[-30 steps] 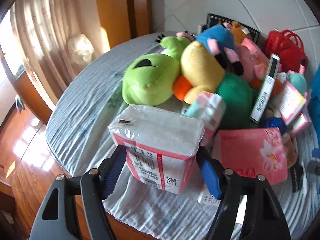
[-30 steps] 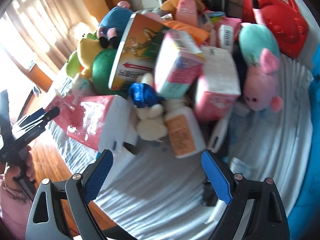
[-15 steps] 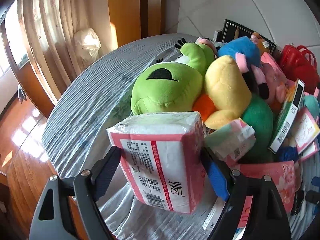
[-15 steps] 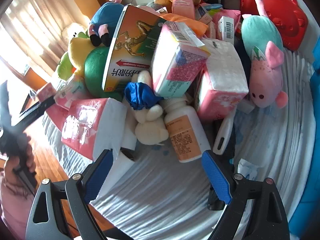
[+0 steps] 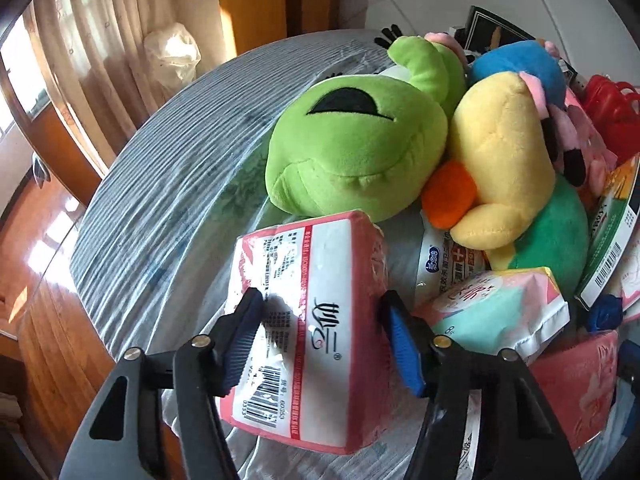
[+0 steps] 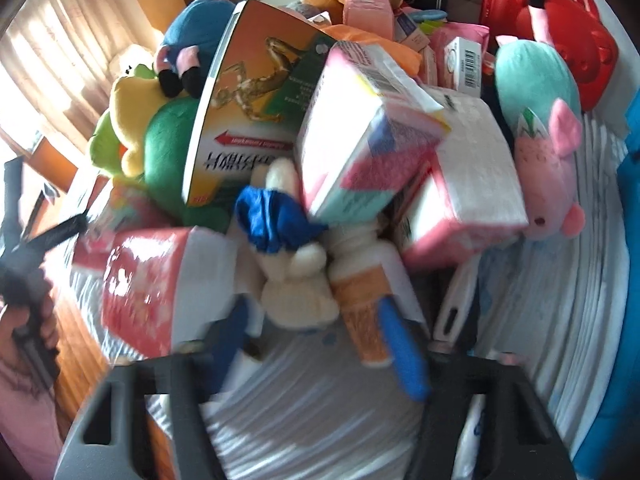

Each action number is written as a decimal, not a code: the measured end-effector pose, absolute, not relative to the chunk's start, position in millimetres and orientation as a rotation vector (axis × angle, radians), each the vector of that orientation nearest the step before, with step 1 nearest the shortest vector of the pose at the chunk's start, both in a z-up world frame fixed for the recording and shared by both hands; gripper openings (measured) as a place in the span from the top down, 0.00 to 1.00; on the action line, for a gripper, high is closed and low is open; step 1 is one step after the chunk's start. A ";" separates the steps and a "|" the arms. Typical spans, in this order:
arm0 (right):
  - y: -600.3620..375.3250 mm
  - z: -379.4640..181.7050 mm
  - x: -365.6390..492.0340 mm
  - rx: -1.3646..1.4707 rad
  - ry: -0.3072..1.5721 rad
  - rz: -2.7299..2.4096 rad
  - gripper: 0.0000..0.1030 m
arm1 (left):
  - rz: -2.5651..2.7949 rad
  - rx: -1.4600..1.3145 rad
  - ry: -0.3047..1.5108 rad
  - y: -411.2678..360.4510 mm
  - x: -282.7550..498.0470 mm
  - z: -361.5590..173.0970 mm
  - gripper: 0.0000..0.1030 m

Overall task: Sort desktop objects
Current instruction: 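Grasp the pink-white tissue pack with left tool while right tool grasps white plush bunny, then lift the tissue pack and white bunny up off the pile with both tools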

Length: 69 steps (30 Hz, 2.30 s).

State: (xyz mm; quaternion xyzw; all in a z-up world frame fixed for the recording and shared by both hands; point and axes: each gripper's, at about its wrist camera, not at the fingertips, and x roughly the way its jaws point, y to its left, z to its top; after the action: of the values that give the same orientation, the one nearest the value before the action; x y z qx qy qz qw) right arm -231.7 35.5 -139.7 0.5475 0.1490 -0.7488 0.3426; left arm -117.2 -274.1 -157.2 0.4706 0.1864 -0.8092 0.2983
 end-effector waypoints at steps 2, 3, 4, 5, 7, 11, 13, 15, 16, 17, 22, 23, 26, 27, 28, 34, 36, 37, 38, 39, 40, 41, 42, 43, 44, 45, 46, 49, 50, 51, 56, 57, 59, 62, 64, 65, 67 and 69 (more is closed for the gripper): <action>27.1 -144.1 -236.5 1.428 0.369 -1.938 0.49 | -2.156 1.248 0.496 -275.0 -115.8 -154.0 0.46; 21.3 -144.5 -237.7 1.412 0.369 -1.944 0.48 | -2.157 1.248 0.509 -277.2 -114.9 -154.5 0.46; 17.0 -144.5 -237.9 1.403 0.372 -1.941 0.48 | -2.154 1.249 0.514 -279.0 -114.3 -155.6 0.46; 10.3 -145.7 -238.4 1.407 0.372 -1.928 0.48 | -2.146 1.257 0.513 -280.9 -114.4 -157.3 0.46; 1.1 -149.9 -237.5 1.414 0.401 -1.918 0.48 | -2.155 1.265 0.517 -281.3 -113.6 -158.8 0.46; -13.5 -163.3 -234.6 1.417 0.463 -1.897 0.74 | -2.177 1.254 0.481 -281.0 -116.3 -152.2 0.57; -10.8 -157.4 -234.0 1.405 0.435 -1.902 0.75 | -2.201 1.220 0.491 -279.3 -108.7 -141.3 0.60; -6.3 -143.8 -232.2 1.364 0.421 -1.919 0.75 | -2.231 1.188 0.524 -280.0 -100.9 -131.3 0.64; -3.9 -136.7 -231.3 1.344 0.412 -1.924 0.75 | -2.240 1.174 0.523 -278.2 -97.6 -125.9 0.65; -0.9 -128.9 -230.2 1.323 0.400 -1.930 0.75 | -2.248 1.161 0.518 -275.9 -93.9 -121.7 0.67; 18.0 -92.4 -228.3 1.221 0.353 -1.976 0.75 | -2.310 1.050 0.448 -261.3 -86.1 -82.2 0.94; 22.6 -87.0 -228.6 1.208 0.344 -1.986 0.75 | -2.325 1.029 0.437 -258.9 -87.0 -73.9 0.94; 25.5 -76.7 -236.8 1.190 0.320 -2.012 0.75 | -2.339 1.024 0.417 -255.0 -90.4 -64.7 0.94; 30.5 -80.7 -236.2 1.190 0.315 -2.011 0.75 | -2.336 1.037 0.434 -256.4 -90.5 -66.7 0.94; 42.7 -83.5 -232.8 1.190 0.310 -2.010 0.75 | -2.322 1.061 0.458 -260.0 -90.6 -70.1 0.93; 61.8 -89.5 -233.6 1.237 0.287 -2.004 0.75 | -2.265 1.205 0.487 -278.8 -81.7 -114.9 0.39; 68.6 -93.4 -235.5 1.257 0.286 -2.006 0.75 | -2.269 1.222 0.487 -281.1 -82.1 -120.7 0.34; 70.9 -95.8 -236.8 1.267 0.287 -2.008 0.75 | -2.274 1.232 0.494 -282.9 -84.0 -122.4 0.34; 71.7 -98.0 -237.9 1.278 0.288 -2.009 0.75 | -2.270 1.257 0.507 -286.5 -88.6 -127.9 0.34; 72.4 -100.6 -239.1 1.291 0.285 -2.006 0.75 | -2.267 1.275 0.516 -289.0 -92.9 -130.1 0.34; 72.0 -102.4 -240.0 1.300 0.284 -2.004 0.75 | -2.271 1.314 0.542 -292.4 -101.3 -138.5 0.34; 72.3 -103.8 -239.9 1.306 0.286 -2.003 0.75 | -2.275 1.340 0.556 -293.9 -108.0 -143.0 0.34; 72.5 -104.8 -239.4 1.311 0.290 -2.004 0.75 | -2.272 1.384 0.569 -295.3 -117.8 -151.7 0.34; 72.8 -105.2 -239.0 1.315 0.292 -2.004 0.75 | -2.266 1.410 0.565 -295.2 -124.2 -156.5 0.34; 73.2 -105.7 -238.5 1.318 0.295 -2.005 0.74 | -2.261 1.439 0.551 -295.0 -130.6 -162.4 0.34; 73.2 -106.0 -238.0 1.322 0.302 -2.006 0.74 | -2.240 1.472 0.521 -294.7 -137.5 -169.3 0.34; 73.2 -106.2 -237.6 1.324 0.307 -2.007 0.74 | -2.201 1.490 0.450 -293.4 -144.1 -175.9 0.28; 72.3 -110.6 -236.4 1.332 0.332 -2.012 0.74 | -2.179 1.514 0.427 -295.4 -152.8 -185.3 0.12; 71.6 -113.6 -236.5 1.342 0.338 -2.013 0.74 | -2.171 1.516 0.433 -296.9 -153.4 -185.8 0.12; 71.5 -116.0 -236.5 1.349 0.340 -2.012 0.74 | -2.165 1.522 0.449 -299.7 -153.8 -186.3 0.12; 71.9 -119.1 -233.6 1.350 0.327 -2.020 0.75 | -2.184 1.478 0.510 -308.2 -141.9 -184.4 0.25; 72.4 -117.1 -232.6 1.342 0.326 -2.023 0.75 | -2.189 1.474 0.502 -306.8 -139.5 -181.9 0.26; 73.3 -112.1 -231.3 1.325 0.325 -2.027 0.75 | -2.205 1.476 0.483 -303.4 -133.8 -176.4 0.28; 74.1 -106.2 -230.3 1.310 0.327 -2.029 0.75 | -2.182 1.546 0.457 -304.1 -135.1 -185.7 0.07; 74.9 -105.1 -229.8 1.310 0.326 -2.030 0.75 | -2.156 1.645 0.505 -306.0 -141.4 -203.7 0.00; 75.8 -104.9 -229.7 1.311 0.326 -2.033 0.75 | -2.157 1.671 0.600 -310.1 -141.9 -211.9 0.00; 76.1 -104.8 -230.3 1.315 0.331 -2.039 0.75 | -2.163 1.615 0.666 -315.6 -137.2 -212.4 0.04; 77.0 -103.6 -229.6 1.313 0.345 -2.046 0.75 | -2.194 1.563 0.660 -313.5 -131.8 -204.7 0.15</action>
State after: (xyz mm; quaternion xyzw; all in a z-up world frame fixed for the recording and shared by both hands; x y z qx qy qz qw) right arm -229.6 77.0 -103.6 0.5034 0.1324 -0.7847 0.3365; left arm -131.8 -313.5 -204.7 0.5542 0.2339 -0.7776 0.1829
